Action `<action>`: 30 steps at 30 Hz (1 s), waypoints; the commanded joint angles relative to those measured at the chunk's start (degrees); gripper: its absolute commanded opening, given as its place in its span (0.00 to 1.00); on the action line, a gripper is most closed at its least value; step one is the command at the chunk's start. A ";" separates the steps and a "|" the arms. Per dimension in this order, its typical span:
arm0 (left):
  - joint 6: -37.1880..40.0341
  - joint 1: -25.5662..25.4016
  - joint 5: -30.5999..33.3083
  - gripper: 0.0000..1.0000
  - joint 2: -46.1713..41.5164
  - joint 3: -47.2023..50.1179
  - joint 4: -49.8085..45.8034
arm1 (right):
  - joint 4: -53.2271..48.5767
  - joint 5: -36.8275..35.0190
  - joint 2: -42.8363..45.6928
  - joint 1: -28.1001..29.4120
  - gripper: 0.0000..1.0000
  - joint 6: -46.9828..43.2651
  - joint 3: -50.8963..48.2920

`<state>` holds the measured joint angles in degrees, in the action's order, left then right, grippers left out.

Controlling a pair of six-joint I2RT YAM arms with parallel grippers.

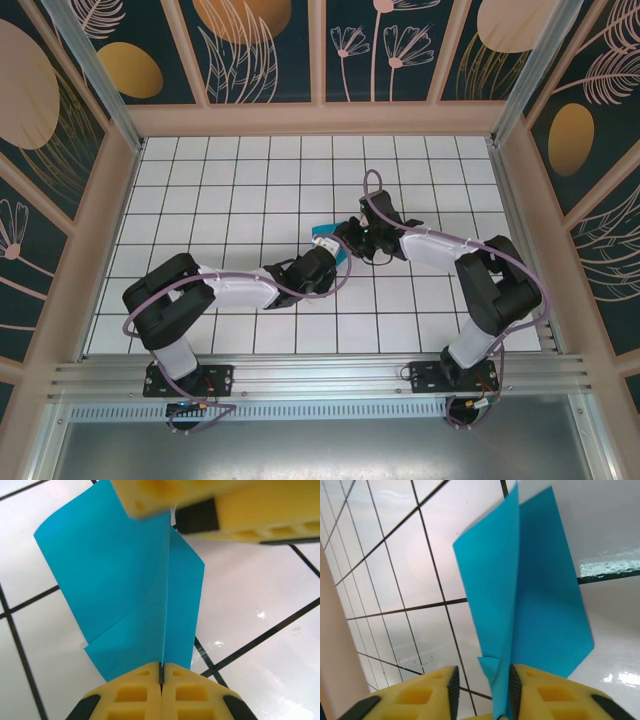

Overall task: Fold a paper plane with a square sheet of paper (pick it up from the middle)
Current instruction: Fourth fold the wing at the center of the table.

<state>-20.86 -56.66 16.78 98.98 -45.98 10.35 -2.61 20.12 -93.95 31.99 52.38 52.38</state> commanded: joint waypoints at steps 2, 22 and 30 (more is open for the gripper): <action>-4.44 1.20 -5.62 0.00 -1.63 2.58 5.92 | -4.08 -2.02 4.52 -0.34 0.38 -5.11 0.64; -17.37 11.10 -27.46 0.00 -1.15 11.87 25.46 | 2.93 3.47 -0.13 -1.60 0.06 -7.75 -3.99; -19.69 12.49 -28.12 0.00 -1.09 13.71 28.18 | 2.57 4.81 -7.43 -0.96 0.04 -10.07 0.35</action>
<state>-38.72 -44.66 -10.13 97.25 -33.06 35.00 -0.78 23.38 -99.26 30.74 44.56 50.35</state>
